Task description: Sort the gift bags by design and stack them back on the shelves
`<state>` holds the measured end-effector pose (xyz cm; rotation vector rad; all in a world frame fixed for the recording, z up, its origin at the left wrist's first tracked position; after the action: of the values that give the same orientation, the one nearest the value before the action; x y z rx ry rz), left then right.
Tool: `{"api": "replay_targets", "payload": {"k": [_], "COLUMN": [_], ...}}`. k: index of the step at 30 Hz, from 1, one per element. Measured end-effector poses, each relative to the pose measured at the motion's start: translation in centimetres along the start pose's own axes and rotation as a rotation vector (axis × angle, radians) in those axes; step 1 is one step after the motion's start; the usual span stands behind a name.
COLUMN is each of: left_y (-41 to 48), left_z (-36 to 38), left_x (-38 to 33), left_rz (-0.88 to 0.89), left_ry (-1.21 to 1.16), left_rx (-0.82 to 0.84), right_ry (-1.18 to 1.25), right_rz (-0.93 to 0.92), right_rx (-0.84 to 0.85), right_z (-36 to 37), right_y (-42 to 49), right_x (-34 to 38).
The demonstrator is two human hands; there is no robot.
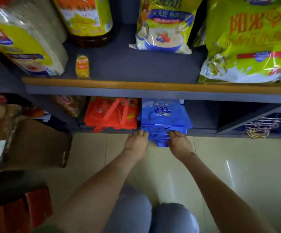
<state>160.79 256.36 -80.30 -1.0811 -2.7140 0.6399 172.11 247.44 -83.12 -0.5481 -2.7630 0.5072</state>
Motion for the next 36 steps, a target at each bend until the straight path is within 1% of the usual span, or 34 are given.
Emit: {"api": "replay_targets", "payload": {"k": [2, 4, 6, 7, 10, 12, 14, 16, 18, 19, 21, 23, 24, 26, 28, 29, 31, 32, 33, 36], "left_y": [3.1, 6.2, 9.4, 11.0, 15.5, 18.0, 19.6, 20.1, 19.9, 19.5, 19.0, 18.9, 19.0, 19.6, 21.0, 21.4, 21.6, 21.5, 21.3, 21.1], "left_z": [1.9, 3.5, 4.9, 5.5, 7.8, 8.9, 9.9, 10.4, 10.1, 9.5, 8.6, 7.9, 7.6, 7.4, 7.8, 8.0, 8.2, 8.4, 8.6, 10.1], "left_x": [-1.0, -2.0, -2.7, -2.9, -2.7, -2.6, -2.5, -2.7, -2.7, -2.8, -3.2, -3.7, -4.0, -4.2, -3.5, -3.1, -2.6, -2.5, -2.4, -1.5], "left_rz": [0.023, 0.058, 0.08, 0.088, 0.076, 0.091, 0.147, 0.219, 0.296, 0.34, 0.412, 0.465, 0.488, 0.501, 0.467, 0.45, 0.422, 0.42, 0.415, 0.378], "left_ry": [-0.002, -0.006, 0.011, 0.029, 0.048, 0.004, -0.024, 0.008, 0.029, 0.041, 0.054, 0.052, 0.043, -0.014, -0.03, -0.033, -0.043, -0.036, -0.042, -0.097], "left_rx": [-0.053, -0.109, -0.154, -0.178, -0.197, -0.204, -0.221, -0.248, -0.337, -0.405, -0.514, -0.562, -0.573, -0.518, -0.421, -0.377, -0.313, -0.29, -0.261, -0.159], "right_ry": [-0.012, 0.007, 0.069, 0.107, 0.209, 0.237, 0.238, 0.219, 0.176, 0.146, 0.068, 0.009, -0.007, -0.036, -0.041, -0.017, 0.159, 0.26, 0.308, 0.277], "right_rz": [-0.017, -0.019, 0.015, 0.044, 0.11, 0.112, 0.015, -0.164, -0.308, -0.35, -0.386, -0.356, -0.315, -0.208, -0.126, -0.116, -0.131, -0.148, -0.17, -0.23], "right_rx": [-0.04, -0.138, -0.253, -0.274, -0.22, -0.195, -0.288, -0.464, -0.651, -0.714, -0.783, -0.825, -0.826, -0.776, -0.66, -0.583, -0.413, -0.342, -0.293, -0.244], "right_z": [2.0, 3.0, 3.4, 3.8, 5.9, 6.6, 6.5, 6.1, 5.8, 5.8, 5.8, 5.6, 5.7, 6.1, 7.1, 7.7, 9.2, 9.9, 10.3, 10.5], "right_y": [2.3, 4.7, 7.2, 8.4, 11.7, 13.0, 13.6, 12.8, 10.8, 9.7, 8.1, 7.3, 7.3, 8.0, 9.1, 9.7, 10.6, 10.9, 10.9, 10.8], "right_x": [-1.5, -3.0, -4.7, -5.7, -8.8, -10.2, -10.4, -9.5, -8.6, -8.3, -8.1, -8.9, -9.5, -10.8, -11.9, -12.2, -12.3, -12.1, -11.8, -11.1]}}
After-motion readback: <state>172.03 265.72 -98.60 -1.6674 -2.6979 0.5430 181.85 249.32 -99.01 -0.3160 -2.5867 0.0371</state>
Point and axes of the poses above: each hand's wrist, its own y-axis towards the middle knuckle, its own z-axis out of the palm, x = y × z, the point moved 9 cm from there along y, towards the middle knuckle, and after that the axes turned 12 degrees about -z, right-handed, at the moved point
